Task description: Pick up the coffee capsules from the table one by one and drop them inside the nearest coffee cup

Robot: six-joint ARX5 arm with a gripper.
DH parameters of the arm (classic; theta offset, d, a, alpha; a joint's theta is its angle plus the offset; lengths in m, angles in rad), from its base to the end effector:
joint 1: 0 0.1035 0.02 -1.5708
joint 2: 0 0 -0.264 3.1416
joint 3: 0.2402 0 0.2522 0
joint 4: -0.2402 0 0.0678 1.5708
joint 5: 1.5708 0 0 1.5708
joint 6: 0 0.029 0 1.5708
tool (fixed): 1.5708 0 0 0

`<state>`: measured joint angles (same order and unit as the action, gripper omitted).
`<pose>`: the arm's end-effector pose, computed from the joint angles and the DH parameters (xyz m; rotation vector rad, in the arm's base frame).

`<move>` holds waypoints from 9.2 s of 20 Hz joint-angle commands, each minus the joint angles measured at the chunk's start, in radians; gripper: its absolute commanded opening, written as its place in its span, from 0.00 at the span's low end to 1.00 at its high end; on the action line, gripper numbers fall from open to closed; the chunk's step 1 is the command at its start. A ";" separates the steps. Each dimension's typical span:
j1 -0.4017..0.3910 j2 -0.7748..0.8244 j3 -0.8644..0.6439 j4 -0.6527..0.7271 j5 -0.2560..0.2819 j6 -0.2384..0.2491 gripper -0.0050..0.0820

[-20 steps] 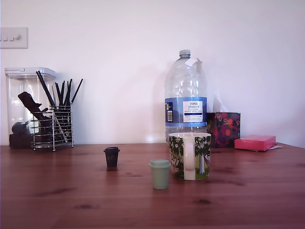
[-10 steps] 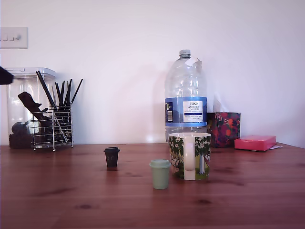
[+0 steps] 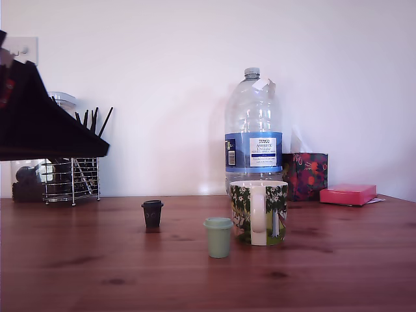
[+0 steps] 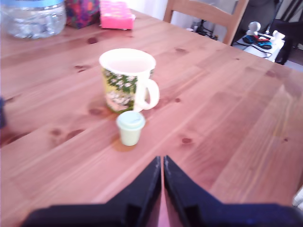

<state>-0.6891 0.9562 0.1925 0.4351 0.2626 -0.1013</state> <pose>0.1317 -0.1183 0.1622 -0.0205 0.3807 -0.9246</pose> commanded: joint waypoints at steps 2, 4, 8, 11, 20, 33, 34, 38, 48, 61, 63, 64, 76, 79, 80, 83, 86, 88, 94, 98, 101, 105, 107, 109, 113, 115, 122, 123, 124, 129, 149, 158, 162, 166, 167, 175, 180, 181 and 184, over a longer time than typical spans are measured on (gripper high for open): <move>-0.028 0.075 -0.009 0.067 -0.002 0.005 0.03; -0.031 0.108 -0.009 0.068 -0.011 0.005 0.16; -0.031 0.150 -0.009 0.116 -0.015 0.031 0.88; -0.031 0.184 -0.009 0.144 -0.030 0.031 0.88; -0.031 0.417 -0.009 0.415 -0.064 0.038 0.88; -0.034 0.709 0.130 0.530 -0.080 0.103 0.88; -0.034 0.737 0.151 0.530 -0.080 0.109 0.88; -0.034 0.825 0.244 0.497 -0.076 0.136 0.88; -0.033 0.945 0.531 0.100 -0.009 0.135 0.87; -0.033 0.976 0.602 -0.024 -0.010 0.136 0.30; -0.033 0.975 0.602 -0.024 -0.010 0.136 0.30; -0.033 0.975 0.602 -0.024 -0.010 0.136 0.29; -0.013 0.821 0.602 -0.175 -0.021 0.147 0.24; -0.006 0.740 0.603 -0.204 -0.026 0.148 0.24; -0.006 0.713 0.603 -0.203 -0.026 0.148 0.24; -0.006 0.651 0.609 -0.176 -0.027 0.148 0.24; -0.006 0.645 0.657 -0.177 -0.024 0.147 0.24; -0.008 0.649 0.697 -0.185 -0.024 0.147 0.24; -0.014 0.702 0.892 -0.383 -0.016 0.148 0.24; -0.014 0.791 1.030 -0.538 -0.013 0.148 0.24; -0.014 0.865 1.133 -0.654 -0.005 0.149 0.24; -0.018 0.949 1.246 -0.758 -0.005 0.161 0.24; -0.021 0.981 1.286 -0.796 -0.005 0.162 0.24; -0.028 0.995 1.294 -0.802 -0.005 0.162 0.25; -0.042 0.996 1.295 -0.801 -0.009 0.163 0.25; -0.042 0.996 1.295 -0.802 -0.009 0.162 0.25; -0.042 0.996 1.295 -0.803 -0.009 0.163 0.66; -0.042 0.996 1.295 -0.803 -0.009 0.163 0.70; -0.042 0.996 1.295 -0.803 -0.010 0.163 0.70; -0.042 0.995 1.295 -0.803 -0.009 0.163 0.65; 0.055 0.797 1.211 -0.754 -0.093 0.162 0.03; 0.188 0.556 0.823 -0.431 -0.064 0.161 0.04; 0.228 0.467 0.624 -0.239 -0.065 0.154 0.04; 0.260 0.417 0.447 -0.049 -0.061 0.152 0.04; 0.266 0.417 0.405 0.005 -0.061 0.153 0.04; 0.275 0.418 0.127 0.406 -0.116 0.153 0.04; 0.275 0.418 0.115 0.387 -0.114 0.153 0.05; 0.274 0.418 0.116 0.385 -0.110 0.153 0.13; 0.274 0.418 0.116 0.377 -0.107 0.154 0.70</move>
<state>-0.4152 1.3823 0.3195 0.8078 0.1551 0.0547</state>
